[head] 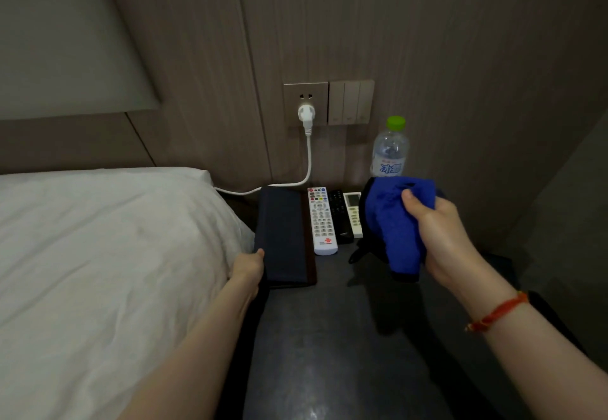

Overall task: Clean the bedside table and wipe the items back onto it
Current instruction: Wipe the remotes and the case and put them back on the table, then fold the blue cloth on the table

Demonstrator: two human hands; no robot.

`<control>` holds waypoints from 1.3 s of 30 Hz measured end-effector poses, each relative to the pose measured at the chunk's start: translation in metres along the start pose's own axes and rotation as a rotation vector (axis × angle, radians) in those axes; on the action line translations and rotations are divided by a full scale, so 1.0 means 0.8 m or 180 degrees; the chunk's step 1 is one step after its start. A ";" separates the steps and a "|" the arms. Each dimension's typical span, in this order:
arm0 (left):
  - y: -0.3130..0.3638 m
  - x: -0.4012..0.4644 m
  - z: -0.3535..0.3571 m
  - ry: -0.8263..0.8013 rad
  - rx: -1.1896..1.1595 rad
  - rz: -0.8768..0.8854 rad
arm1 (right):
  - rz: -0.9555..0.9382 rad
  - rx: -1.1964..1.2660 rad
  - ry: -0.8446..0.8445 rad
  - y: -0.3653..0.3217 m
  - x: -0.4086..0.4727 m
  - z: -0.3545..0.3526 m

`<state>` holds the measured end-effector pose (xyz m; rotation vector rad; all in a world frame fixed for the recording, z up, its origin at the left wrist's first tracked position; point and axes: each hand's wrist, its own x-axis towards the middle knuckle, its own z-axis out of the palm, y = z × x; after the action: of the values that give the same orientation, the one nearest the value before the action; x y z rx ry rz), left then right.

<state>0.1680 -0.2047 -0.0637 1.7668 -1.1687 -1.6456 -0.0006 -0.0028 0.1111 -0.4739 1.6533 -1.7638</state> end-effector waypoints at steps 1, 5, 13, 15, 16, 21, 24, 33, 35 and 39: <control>-0.007 0.018 0.001 0.0029 0.0007 0.0010 | 0.0028 0.0021 -0.0012 0.002 0.001 0.000; -0.009 0.026 0.005 0.0141 0.0131 0.0123 | 0.0150 0.0118 -0.0064 0.015 0.004 -0.001; 0.033 -0.091 0.017 0.0187 0.1131 0.1557 | 0.0801 0.0943 -0.0551 0.029 -0.002 -0.012; 0.044 -0.147 0.023 -0.0864 0.0360 0.1580 | 0.1183 0.1345 -0.0734 0.038 -0.008 -0.019; 0.046 -0.170 0.025 -0.1410 0.0178 0.1417 | 0.1347 0.1535 -0.0870 0.044 -0.012 -0.021; 0.040 -0.220 0.033 -0.2306 0.0079 0.0992 | 0.1634 0.1963 -0.1405 0.074 -0.037 -0.038; 0.027 -0.233 0.037 -0.2249 0.0005 0.0945 | 0.1729 0.2016 -0.1339 0.092 -0.050 -0.052; 0.024 -0.293 0.075 -0.2642 -0.0382 0.0467 | 0.2226 0.1923 -0.0344 0.143 -0.083 -0.118; 0.028 -0.292 0.078 -0.2576 -0.0479 0.0297 | 0.2297 0.2055 -0.0227 0.150 -0.081 -0.140; 0.017 -0.271 0.079 -0.2335 -0.0602 -0.0167 | 0.2315 0.1420 -0.0237 0.151 -0.077 -0.165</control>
<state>0.1200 -0.0214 0.0600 1.0965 -1.1917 -2.4469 -0.0175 0.1386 -0.0135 0.2448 1.1154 -1.4526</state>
